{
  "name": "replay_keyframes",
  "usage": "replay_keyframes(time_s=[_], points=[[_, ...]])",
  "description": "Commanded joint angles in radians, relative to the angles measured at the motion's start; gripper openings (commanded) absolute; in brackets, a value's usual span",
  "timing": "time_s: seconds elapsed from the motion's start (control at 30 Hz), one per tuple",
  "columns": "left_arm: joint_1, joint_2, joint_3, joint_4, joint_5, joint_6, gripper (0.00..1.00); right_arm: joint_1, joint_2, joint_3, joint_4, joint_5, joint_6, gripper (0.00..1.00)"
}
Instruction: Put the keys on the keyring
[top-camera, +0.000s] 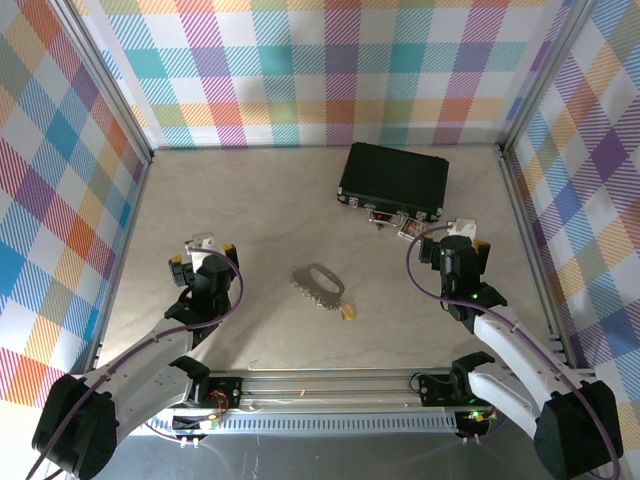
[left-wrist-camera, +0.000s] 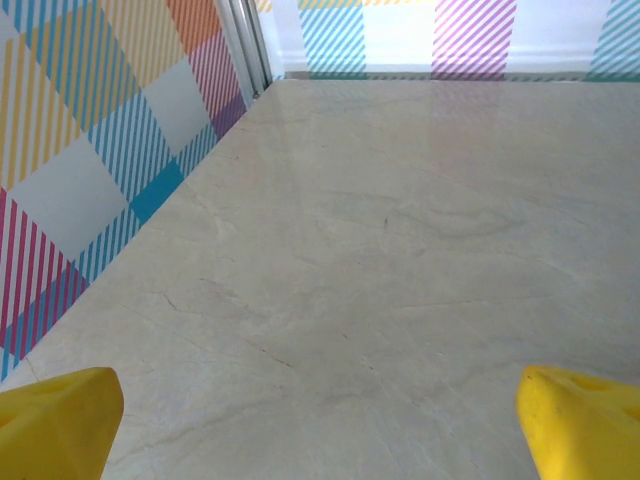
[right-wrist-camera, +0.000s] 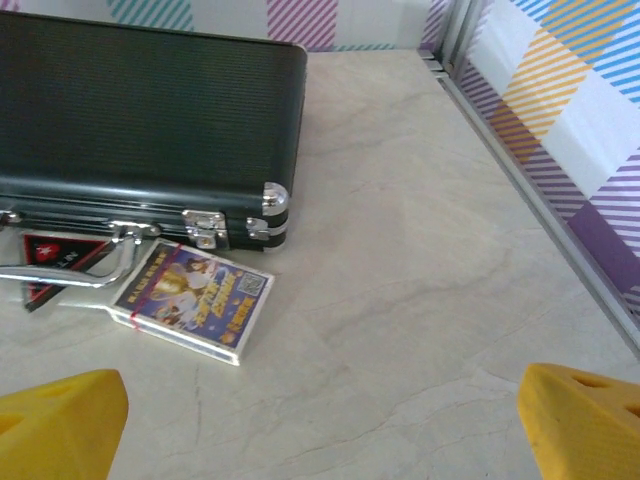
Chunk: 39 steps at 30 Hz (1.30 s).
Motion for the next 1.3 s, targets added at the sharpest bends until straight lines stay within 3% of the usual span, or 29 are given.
replay_keyframes(time_s=[0.0,0.43,0.9,1.27], points=[[0.028,0.026,-0.041,0.139,-0.011,0.038,1.00,-0.023,0.034,-0.054,0.169,-0.012,-0.041,0.99],[0.153,0.207,-0.088,0.403,0.111,0.047,1.00,-0.065,0.301,-0.121,0.588,-0.074,-0.104,0.99],[0.219,0.388,-0.061,0.624,0.202,0.052,1.00,-0.121,0.529,-0.085,0.859,-0.161,-0.157,0.99],[0.263,0.571,-0.052,0.838,0.268,0.068,1.00,-0.191,0.567,-0.011,0.734,-0.272,-0.106,0.99]])
